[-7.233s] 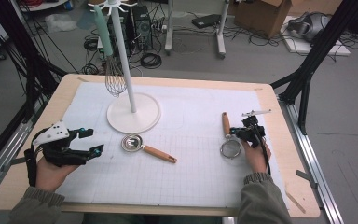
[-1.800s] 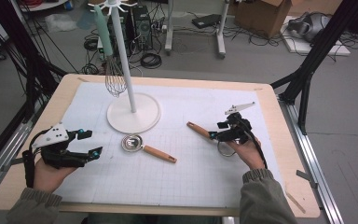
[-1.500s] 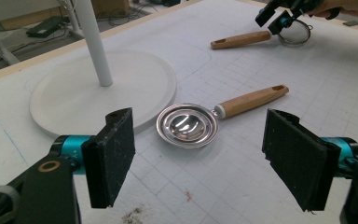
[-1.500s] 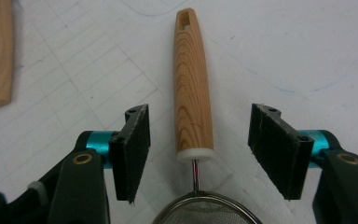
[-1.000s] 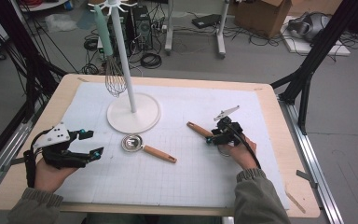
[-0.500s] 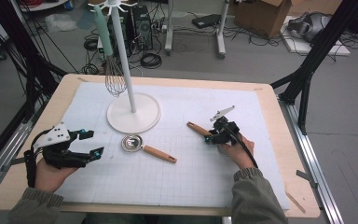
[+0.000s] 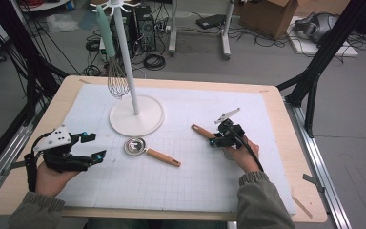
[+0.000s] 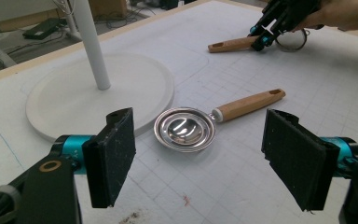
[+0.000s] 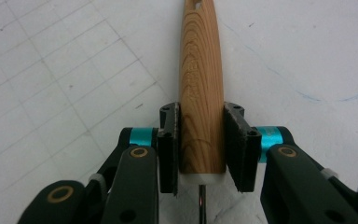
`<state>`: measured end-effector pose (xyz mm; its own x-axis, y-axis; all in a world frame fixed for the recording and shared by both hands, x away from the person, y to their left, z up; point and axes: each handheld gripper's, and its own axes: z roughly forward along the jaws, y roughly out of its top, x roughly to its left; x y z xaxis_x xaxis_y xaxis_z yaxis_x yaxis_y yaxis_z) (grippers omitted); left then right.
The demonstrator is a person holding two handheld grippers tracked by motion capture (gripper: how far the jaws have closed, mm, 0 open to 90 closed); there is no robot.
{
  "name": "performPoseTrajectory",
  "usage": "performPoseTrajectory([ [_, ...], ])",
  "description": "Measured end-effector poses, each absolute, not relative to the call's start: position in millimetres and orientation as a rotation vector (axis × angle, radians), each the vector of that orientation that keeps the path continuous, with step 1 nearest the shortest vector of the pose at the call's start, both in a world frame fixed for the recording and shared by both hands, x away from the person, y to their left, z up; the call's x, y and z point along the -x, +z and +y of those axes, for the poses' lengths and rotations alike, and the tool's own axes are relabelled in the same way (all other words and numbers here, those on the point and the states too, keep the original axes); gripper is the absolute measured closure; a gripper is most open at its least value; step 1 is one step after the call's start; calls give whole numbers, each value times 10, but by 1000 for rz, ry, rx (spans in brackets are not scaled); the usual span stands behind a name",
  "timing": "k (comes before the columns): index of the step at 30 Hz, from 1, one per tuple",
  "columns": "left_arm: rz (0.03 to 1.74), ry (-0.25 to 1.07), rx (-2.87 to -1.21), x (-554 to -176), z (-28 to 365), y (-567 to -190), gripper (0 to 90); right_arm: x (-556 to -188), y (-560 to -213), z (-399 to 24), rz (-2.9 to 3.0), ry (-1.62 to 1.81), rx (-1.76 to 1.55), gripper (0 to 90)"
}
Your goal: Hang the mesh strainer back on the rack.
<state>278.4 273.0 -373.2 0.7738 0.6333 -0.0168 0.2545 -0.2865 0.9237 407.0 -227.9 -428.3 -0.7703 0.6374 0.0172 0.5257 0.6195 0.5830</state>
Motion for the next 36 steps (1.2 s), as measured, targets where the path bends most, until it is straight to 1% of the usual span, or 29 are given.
performPoseTrajectory([
  [36, 673, 439, -1866, -2782, 2737, -3712, 264, -4007, -4177, -2356, 2661, 938, -975, 699],
])
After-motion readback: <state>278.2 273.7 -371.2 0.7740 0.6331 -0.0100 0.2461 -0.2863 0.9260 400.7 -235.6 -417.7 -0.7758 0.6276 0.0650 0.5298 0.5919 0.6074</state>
